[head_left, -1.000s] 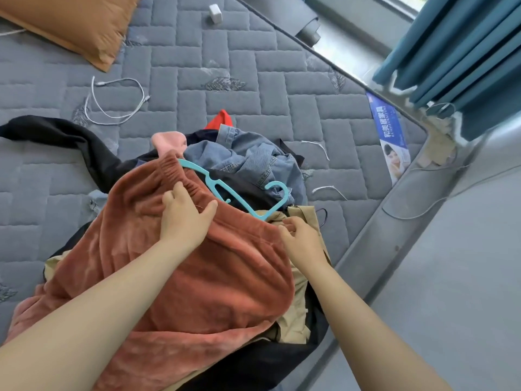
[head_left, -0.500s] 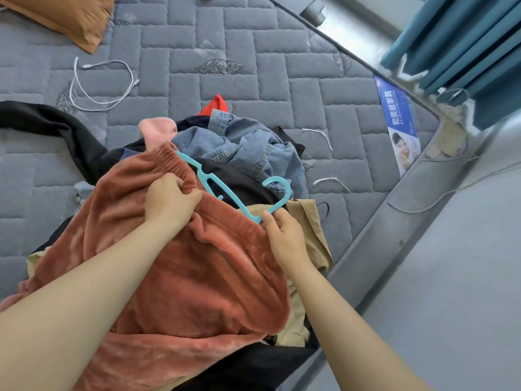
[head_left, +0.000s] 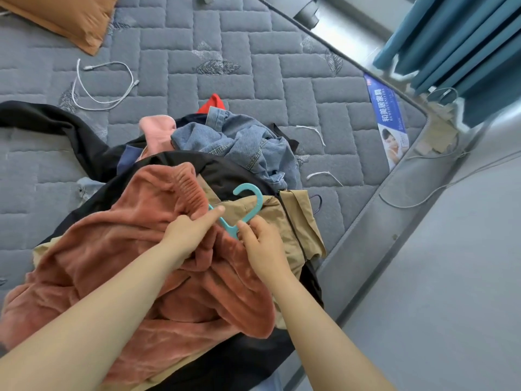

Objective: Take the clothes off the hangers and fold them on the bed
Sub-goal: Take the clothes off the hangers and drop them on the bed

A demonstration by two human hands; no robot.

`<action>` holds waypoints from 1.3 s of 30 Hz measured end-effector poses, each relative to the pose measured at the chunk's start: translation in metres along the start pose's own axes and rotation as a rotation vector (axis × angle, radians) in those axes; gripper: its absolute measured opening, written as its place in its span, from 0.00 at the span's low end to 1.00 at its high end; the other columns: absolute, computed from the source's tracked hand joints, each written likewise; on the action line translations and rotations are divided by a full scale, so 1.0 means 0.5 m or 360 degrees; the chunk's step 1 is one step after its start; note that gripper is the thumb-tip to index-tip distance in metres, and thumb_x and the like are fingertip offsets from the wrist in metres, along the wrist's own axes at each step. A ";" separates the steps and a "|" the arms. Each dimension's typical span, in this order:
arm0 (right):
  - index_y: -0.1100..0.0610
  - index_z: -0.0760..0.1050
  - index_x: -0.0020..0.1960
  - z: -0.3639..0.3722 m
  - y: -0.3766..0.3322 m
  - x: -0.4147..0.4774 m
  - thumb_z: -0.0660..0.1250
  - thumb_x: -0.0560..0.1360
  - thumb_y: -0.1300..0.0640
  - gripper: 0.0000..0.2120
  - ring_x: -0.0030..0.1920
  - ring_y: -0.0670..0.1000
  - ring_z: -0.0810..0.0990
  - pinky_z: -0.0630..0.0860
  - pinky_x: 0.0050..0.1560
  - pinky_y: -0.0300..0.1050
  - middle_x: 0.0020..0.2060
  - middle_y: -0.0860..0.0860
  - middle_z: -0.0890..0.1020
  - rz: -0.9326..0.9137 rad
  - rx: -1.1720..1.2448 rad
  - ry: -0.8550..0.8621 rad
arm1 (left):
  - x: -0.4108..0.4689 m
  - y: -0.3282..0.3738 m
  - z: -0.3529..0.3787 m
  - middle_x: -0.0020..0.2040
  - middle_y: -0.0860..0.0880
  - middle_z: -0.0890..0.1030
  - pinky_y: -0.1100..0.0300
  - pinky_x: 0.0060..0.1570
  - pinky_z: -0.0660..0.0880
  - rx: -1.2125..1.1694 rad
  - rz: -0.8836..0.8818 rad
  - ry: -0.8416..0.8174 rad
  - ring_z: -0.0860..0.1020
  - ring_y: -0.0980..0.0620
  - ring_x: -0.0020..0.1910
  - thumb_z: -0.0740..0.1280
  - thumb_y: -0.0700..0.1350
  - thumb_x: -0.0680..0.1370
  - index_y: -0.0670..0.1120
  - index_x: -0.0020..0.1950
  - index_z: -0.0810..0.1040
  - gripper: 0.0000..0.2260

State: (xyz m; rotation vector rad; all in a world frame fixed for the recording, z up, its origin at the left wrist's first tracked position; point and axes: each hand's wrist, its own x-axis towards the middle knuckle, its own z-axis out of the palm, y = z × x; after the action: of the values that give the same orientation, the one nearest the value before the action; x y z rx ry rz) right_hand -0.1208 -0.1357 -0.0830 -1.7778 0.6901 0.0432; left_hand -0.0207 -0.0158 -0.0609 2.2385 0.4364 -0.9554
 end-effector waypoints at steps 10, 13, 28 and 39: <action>0.52 0.79 0.46 -0.071 0.033 0.003 0.61 0.80 0.51 0.10 0.45 0.47 0.81 0.78 0.52 0.53 0.41 0.47 0.84 0.0100 0.0208 -0.0044 | 0.032 0.017 -0.004 0.48 0.41 0.82 0.50 0.49 0.79 -0.0223 -0.0059 0.0010 0.81 0.42 0.47 0.73 0.59 0.65 0.40 0.49 0.81 0.25; 0.50 0.80 0.47 -0.132 0.097 0.016 0.60 0.80 0.53 0.09 0.47 0.45 0.81 0.76 0.53 0.49 0.41 0.45 0.83 0.0221 0.0084 0.0169 | 0.042 0.017 0.010 0.45 0.43 0.81 0.57 0.37 0.72 -0.0110 -0.0025 0.0108 0.78 0.46 0.41 0.70 0.59 0.69 0.41 0.47 0.80 0.20; 0.62 0.47 0.78 -0.150 0.328 0.081 0.68 0.75 0.47 0.43 0.74 0.58 0.61 0.62 0.72 0.52 0.76 0.59 0.60 0.1057 0.0017 0.0138 | 0.067 -0.010 0.062 0.48 0.45 0.75 0.55 0.45 0.66 0.0273 0.0120 0.0339 0.71 0.45 0.46 0.65 0.59 0.73 0.38 0.57 0.77 0.25; 0.62 0.60 0.75 -0.135 0.359 0.027 0.68 0.68 0.31 0.49 0.68 0.57 0.70 0.67 0.64 0.47 0.70 0.57 0.70 0.1301 0.0348 0.0245 | 0.054 -0.028 0.101 0.53 0.41 0.77 0.54 0.47 0.68 0.0318 0.0197 0.0372 0.73 0.42 0.48 0.66 0.60 0.72 0.37 0.58 0.75 0.27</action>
State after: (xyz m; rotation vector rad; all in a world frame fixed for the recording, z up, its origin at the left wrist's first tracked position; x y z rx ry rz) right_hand -0.2151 -0.2299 -0.2218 -1.2033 1.4379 0.3700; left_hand -0.0359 -0.0389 -0.1134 2.5395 0.3107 -0.7021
